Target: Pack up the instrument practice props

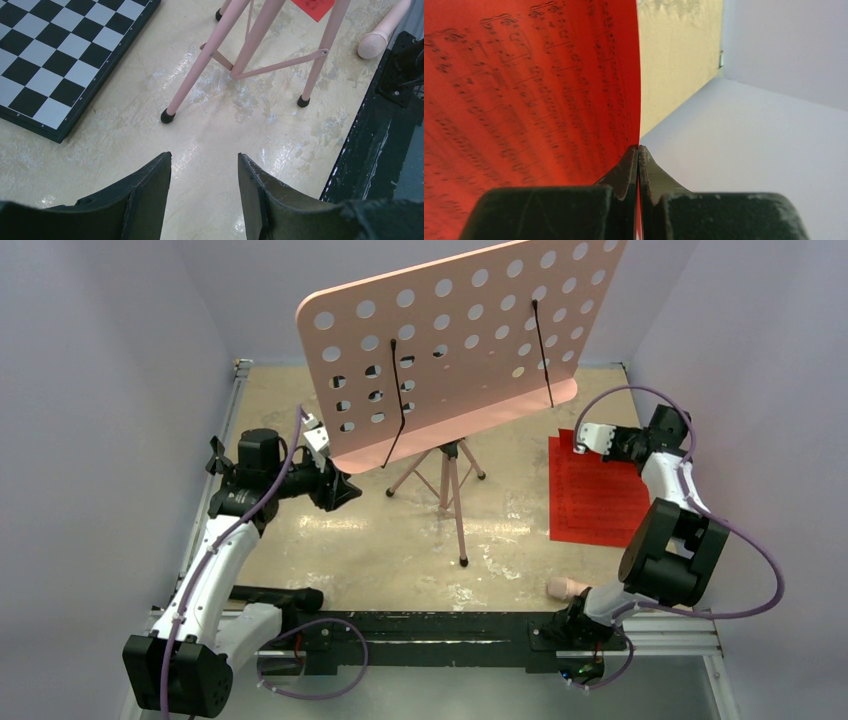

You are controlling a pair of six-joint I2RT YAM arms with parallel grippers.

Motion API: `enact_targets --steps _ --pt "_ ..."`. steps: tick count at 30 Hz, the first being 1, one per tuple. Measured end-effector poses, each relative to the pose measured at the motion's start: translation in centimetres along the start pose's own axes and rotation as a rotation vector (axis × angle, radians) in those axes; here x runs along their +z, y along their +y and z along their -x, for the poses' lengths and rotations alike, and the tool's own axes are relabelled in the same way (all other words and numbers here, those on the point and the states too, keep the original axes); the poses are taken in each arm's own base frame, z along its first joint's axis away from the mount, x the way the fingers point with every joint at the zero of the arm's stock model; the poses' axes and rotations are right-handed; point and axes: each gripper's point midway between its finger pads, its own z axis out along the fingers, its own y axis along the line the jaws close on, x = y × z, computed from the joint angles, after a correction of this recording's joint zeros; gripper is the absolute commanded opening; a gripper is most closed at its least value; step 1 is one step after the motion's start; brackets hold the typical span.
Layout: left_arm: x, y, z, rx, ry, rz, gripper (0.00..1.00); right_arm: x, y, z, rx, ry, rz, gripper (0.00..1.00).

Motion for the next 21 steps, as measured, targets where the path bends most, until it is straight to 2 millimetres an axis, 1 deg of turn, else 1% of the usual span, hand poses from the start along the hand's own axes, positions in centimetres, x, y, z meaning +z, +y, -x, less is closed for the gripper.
enact_targets --steps 2,6,8,10,13,15,21 --pt "0.0 0.0 0.0 -0.001 0.002 0.0 0.56 0.7 0.7 -0.2 0.022 0.004 0.023 0.0" --pt "-0.1 -0.1 -0.3 0.002 0.013 0.0 0.56 1.2 1.5 -0.5 0.066 0.022 0.047 0.0" --pt "-0.1 -0.1 -0.3 0.002 0.015 -0.001 0.56 1.1 1.3 -0.6 0.103 0.031 0.052 0.0" --pt "-0.1 -0.1 -0.3 0.002 0.015 -0.001 0.56 0.8 0.8 -0.6 0.139 0.039 0.046 0.0" --pt "-0.1 -0.1 -0.3 0.001 0.016 -0.001 0.56 0.3 -0.5 -0.6 0.185 0.043 0.018 0.0" --pt "0.0 0.0 -0.4 0.0 0.016 -0.002 0.56 0.2 -0.9 -0.6 0.204 0.046 0.008 0.0" --pt "0.2 0.2 -0.5 -0.006 0.021 -0.003 0.56 0.4 -0.1 -0.3 0.264 0.06 0.08 0.0"
